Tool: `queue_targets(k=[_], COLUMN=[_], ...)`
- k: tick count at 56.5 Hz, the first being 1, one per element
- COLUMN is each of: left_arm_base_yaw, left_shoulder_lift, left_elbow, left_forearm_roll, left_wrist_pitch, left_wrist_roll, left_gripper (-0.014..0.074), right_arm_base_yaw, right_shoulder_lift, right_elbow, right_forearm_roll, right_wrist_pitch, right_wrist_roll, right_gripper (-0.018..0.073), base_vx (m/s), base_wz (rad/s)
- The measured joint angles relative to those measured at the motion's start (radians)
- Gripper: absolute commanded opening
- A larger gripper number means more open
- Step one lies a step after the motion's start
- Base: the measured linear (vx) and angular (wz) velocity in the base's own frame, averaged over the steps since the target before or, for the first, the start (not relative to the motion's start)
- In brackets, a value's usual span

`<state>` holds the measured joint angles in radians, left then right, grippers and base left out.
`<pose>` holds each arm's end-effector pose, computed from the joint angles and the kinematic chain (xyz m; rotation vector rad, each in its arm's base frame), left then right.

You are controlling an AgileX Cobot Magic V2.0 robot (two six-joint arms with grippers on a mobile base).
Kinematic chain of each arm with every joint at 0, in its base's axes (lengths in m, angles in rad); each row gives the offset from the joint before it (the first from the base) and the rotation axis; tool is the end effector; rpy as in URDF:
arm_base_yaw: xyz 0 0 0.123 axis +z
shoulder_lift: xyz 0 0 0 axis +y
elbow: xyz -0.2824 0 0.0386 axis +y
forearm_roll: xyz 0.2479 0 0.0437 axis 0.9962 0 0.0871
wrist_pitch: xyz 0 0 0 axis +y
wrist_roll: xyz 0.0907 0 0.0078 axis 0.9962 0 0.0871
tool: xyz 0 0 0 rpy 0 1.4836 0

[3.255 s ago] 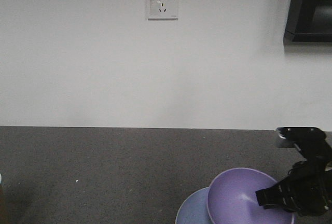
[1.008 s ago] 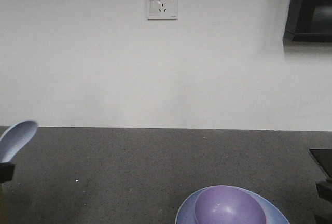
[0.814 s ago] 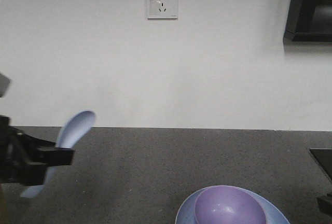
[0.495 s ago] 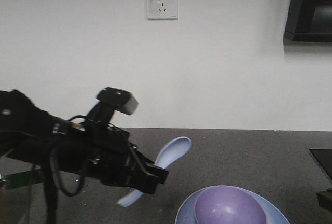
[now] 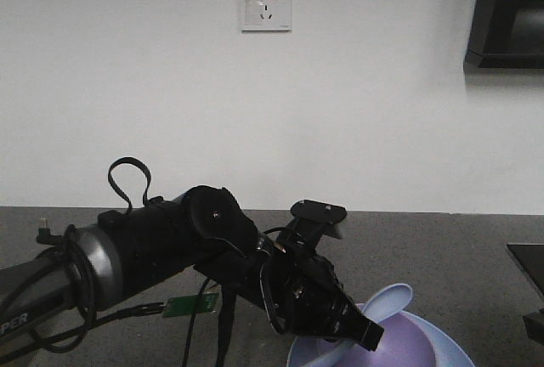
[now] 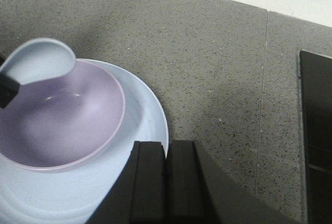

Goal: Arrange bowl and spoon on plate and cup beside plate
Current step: 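Move the left gripper over the bowl and drop the spoon inside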

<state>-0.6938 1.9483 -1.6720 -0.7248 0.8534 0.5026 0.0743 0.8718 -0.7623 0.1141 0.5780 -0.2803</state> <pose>0.3087 -0.3160 0.2840 1.0552 2.3138 -0.9456 0.1732 0.0186 0.3292 -0.3151 2.1438 0.0041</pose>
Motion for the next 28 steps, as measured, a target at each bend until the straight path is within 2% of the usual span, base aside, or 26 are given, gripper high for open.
queue_targets(k=[11, 17, 23, 28], left_arm_base_yaw=[-0.005, -0.005, -0.005, -0.005], left_shoulder_lift=[0.018, 0.018, 0.018, 0.018], left_elbow=[-0.008, -0.018, -0.039, -0.072], left_forearm_roll=[0.016, 0.022, 0.025, 0.059], left_wrist_pitch=[0.000, -0.001, 0.000, 0.023], left_wrist_roll=[0.000, 0.000, 0.000, 0.000], left_gripper=[0.0447, 0.0547, 0.0597, 0.0596], right_arm_base_yaw=[0.000, 0.000, 0.000, 0.000], right_shoulder_lift=[0.000, 0.000, 0.000, 0.000], right_elbow=[0.000, 0.000, 0.000, 0.000], right_forearm_roll=[-0.006, -0.006, -0.006, -0.006], right_wrist_pitch=[0.000, 0.000, 0.000, 0.000], right_wrist_roll=[0.000, 0.000, 0.000, 0.000], right_gripper=[-0.0008, -0.0008, -0.0008, -0.0008], base_vx=[0.00, 0.00, 0.00, 0.00], base_wz=[0.00, 0.00, 0.00, 0.00])
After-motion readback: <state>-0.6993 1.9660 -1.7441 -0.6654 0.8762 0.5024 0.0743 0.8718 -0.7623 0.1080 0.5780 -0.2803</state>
